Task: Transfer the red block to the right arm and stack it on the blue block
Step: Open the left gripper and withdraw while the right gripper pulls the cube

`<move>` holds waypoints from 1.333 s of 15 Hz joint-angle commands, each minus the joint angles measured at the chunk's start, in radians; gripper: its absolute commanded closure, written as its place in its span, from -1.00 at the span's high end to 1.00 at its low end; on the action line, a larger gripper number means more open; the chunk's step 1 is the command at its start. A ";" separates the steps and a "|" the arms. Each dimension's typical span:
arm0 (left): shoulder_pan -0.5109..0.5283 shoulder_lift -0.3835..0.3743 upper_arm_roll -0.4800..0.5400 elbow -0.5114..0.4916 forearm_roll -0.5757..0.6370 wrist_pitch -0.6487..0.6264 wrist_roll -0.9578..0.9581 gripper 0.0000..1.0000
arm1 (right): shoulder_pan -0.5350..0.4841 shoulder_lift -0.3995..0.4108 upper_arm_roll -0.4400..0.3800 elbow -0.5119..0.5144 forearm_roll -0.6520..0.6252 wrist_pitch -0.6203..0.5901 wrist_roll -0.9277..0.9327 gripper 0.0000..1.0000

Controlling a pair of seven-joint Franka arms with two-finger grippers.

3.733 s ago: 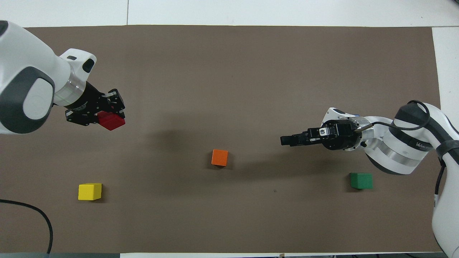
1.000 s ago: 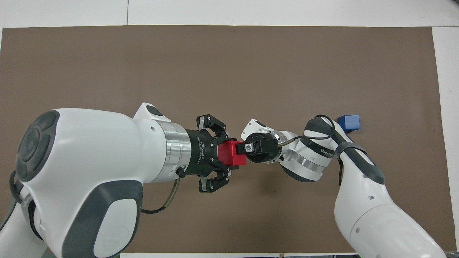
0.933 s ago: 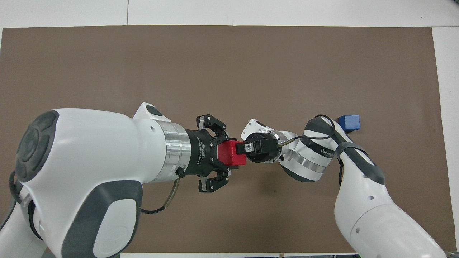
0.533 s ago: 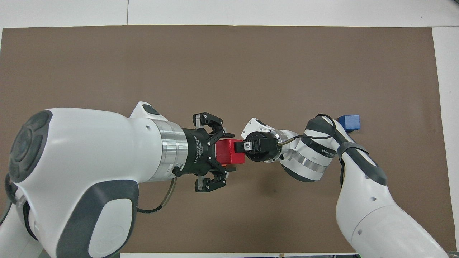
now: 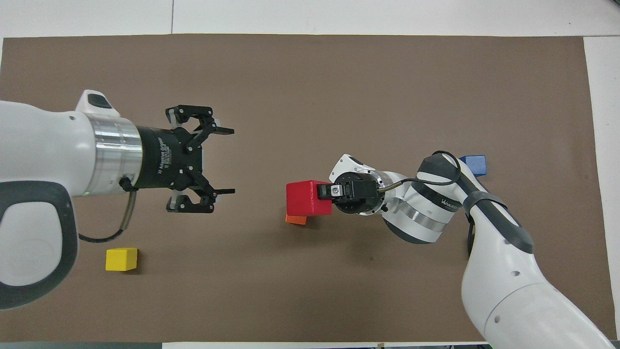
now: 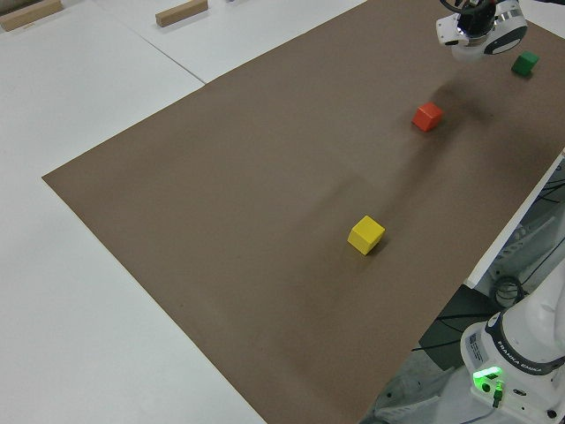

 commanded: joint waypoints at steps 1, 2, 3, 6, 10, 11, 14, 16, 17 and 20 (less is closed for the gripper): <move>0.103 -0.033 -0.009 -0.042 0.017 -0.026 0.212 1.00 | -0.054 -0.114 0.005 -0.022 -0.083 0.132 0.082 -1.00; 0.125 -0.030 -0.009 -0.048 0.049 -0.018 0.287 1.00 | -0.077 -0.135 0.005 -0.022 -0.113 0.150 0.121 -1.00; 0.133 -0.024 -0.009 -0.050 0.116 -0.015 0.386 1.00 | -0.099 -0.160 0.003 -0.022 -0.152 0.153 0.163 -1.00; 0.154 -0.021 -0.008 -0.042 0.314 -0.030 0.637 1.00 | -0.198 -0.255 0.005 -0.023 -0.306 0.247 0.282 -1.00; 0.212 0.030 -0.009 0.063 0.475 -0.128 0.877 1.00 | -0.323 -0.385 0.001 0.010 -0.518 0.372 0.505 -1.00; 0.208 0.037 -0.009 0.083 0.515 -0.154 0.965 1.00 | -0.347 -0.407 0.001 0.038 -0.602 0.387 0.552 -1.00; 0.209 0.054 -0.009 0.148 0.588 -0.272 1.255 1.00 | -0.403 -0.458 -0.003 0.081 -0.834 0.397 0.616 -1.00; 0.183 0.094 -0.005 0.200 0.656 -0.326 1.354 1.00 | -0.421 -0.491 -0.003 0.113 -1.001 0.465 0.633 -1.00; 0.156 0.094 0.029 0.209 0.668 -0.329 1.357 1.00 | -0.421 -0.502 -0.002 0.131 -1.087 0.498 0.646 -1.00; 0.037 0.178 0.165 0.347 0.676 -0.401 1.368 1.00 | -0.424 -0.516 -0.005 0.203 -1.343 0.510 0.698 -1.00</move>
